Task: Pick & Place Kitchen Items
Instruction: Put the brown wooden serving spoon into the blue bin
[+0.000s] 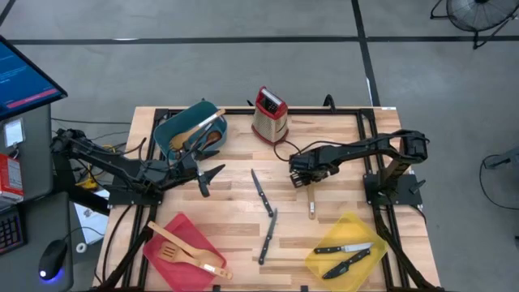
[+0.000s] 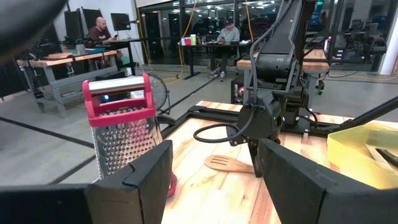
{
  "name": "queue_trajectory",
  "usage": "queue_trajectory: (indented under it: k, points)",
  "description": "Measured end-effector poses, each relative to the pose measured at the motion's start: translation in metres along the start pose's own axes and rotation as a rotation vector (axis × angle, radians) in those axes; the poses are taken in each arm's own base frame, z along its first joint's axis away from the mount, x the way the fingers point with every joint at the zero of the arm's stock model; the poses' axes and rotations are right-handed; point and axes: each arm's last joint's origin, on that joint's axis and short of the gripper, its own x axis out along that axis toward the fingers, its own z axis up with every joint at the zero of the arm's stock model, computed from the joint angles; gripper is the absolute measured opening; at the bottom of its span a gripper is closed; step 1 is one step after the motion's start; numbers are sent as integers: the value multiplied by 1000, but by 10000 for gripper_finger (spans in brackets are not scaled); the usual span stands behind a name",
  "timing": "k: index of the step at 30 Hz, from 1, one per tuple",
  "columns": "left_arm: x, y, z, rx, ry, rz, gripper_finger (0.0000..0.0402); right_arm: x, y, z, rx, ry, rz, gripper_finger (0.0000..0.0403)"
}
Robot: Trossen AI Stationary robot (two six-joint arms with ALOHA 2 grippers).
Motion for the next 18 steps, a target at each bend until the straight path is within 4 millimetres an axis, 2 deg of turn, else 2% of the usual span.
queue_trajectory:
  k: [6,18]
  points:
    - [0,0,0,-4,-1,0,218,0,0,1,0,-7,4,85]
    - [0,0,0,-7,-3,0,218,-4,4,4,-66,-27,1,80]
